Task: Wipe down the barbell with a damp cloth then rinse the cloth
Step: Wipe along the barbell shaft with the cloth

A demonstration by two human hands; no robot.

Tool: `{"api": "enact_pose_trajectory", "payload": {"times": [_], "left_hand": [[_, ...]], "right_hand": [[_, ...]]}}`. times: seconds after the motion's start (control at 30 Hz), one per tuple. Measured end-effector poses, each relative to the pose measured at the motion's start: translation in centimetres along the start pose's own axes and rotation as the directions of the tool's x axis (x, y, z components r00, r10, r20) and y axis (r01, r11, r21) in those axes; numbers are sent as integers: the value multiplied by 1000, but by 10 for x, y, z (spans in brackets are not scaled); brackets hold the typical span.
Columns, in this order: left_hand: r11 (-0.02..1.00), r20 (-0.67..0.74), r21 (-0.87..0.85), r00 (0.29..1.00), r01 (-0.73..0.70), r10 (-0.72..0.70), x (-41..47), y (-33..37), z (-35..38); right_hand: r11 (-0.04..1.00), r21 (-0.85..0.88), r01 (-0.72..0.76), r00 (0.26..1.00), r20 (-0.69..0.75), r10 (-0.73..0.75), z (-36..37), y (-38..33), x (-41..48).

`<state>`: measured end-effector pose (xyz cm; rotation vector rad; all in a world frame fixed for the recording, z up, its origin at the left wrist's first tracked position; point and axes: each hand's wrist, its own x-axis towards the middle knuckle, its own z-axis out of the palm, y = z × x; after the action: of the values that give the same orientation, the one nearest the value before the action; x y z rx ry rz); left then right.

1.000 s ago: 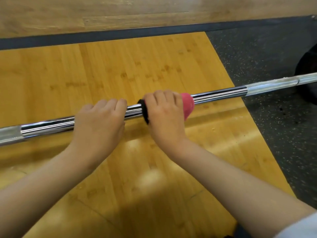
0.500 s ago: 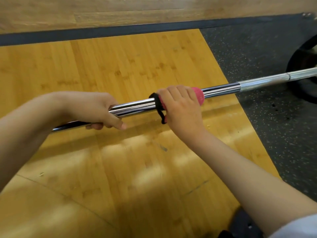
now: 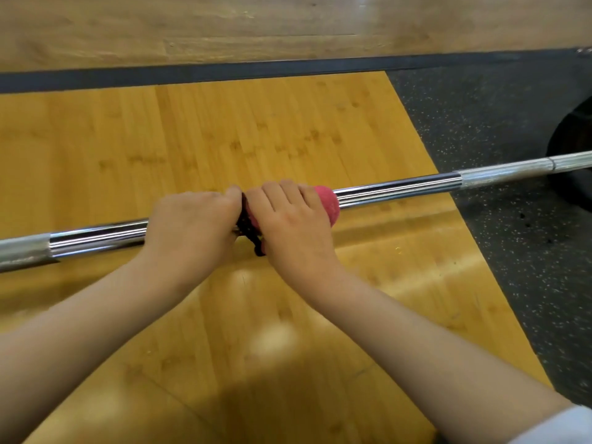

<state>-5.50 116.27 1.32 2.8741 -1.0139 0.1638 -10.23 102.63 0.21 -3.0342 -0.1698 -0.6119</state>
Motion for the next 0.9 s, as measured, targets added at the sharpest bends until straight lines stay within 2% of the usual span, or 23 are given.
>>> {"api": "enact_pose_trajectory", "payload": {"times": [0.07,0.13,0.17,0.2,0.23,0.27,0.3,0.33,0.37,0.4,0.43,0.5,0.57,0.7,0.77,0.8,0.83,0.87,0.9], "left_hand": [[1000,48,17,999,-17,16,4,-1,-5],[995,278,-85,960,57,-32,16,-4,-16],[978,455,-172,890,114,-24,25,-7,-21],[949,610,-259,792,180,16,34,-10,-26],[915,694,-328,717,237,63,42,-13,-32],[891,730,-365,677,270,94,44,-16,-34],[886,732,-366,677,286,84,43,-16,-36],[906,696,-322,718,274,30,38,-14,-35],[943,568,-250,822,219,-40,29,-10,-31],[982,347,-147,936,118,-60,17,-4,-23],[998,180,-45,983,42,-34,6,3,-17],[1000,-3,30,1000,-1,1,-7,13,-8],[1000,-78,-17,997,20,-21,-5,10,-2],[999,-36,51,999,9,-8,1,5,-1],[1000,91,27,996,9,-11,8,3,-6],[998,254,-47,967,42,-28,15,0,-10],[981,444,-166,896,99,-15,25,-5,-15],[943,627,-275,778,186,29,35,-9,-21],[895,731,-356,677,268,88,44,-13,-27]], "right_hand": [[1000,-22,15,1000,7,-15,-4,23,-6],[998,-58,-5,1000,-1,5,-7,47,-13],[997,-75,-13,1000,-4,12,-7,56,-16],[996,-86,-18,1000,-1,18,-7,62,-17],[996,-88,-29,1000,5,29,-5,64,-18],[995,-81,-51,999,10,52,-3,63,-18],[994,-72,-87,996,13,88,-1,59,-17],[990,-68,-126,992,12,127,0,53,-16],[986,-66,-156,988,4,157,1,44,-14],[984,-62,-169,986,-7,169,2,32,-12],[984,-53,-170,985,-20,169,3,18,-9],[985,-26,-171,985,-41,170,6,-13,-3],[983,-11,-184,982,-55,183,8,-30,-1],[999,-6,-51,996,-69,51,6,-10,-1],[1000,-18,13,999,-41,-13,3,7,-3],[999,-24,24,999,-29,-25,1,15,-4],[999,-32,27,999,-26,-28,-1,25,-6],[999,-42,26,999,-29,-27,-2,34,-9],[998,-54,21,999,-37,-23,-2,44,-12]]}}
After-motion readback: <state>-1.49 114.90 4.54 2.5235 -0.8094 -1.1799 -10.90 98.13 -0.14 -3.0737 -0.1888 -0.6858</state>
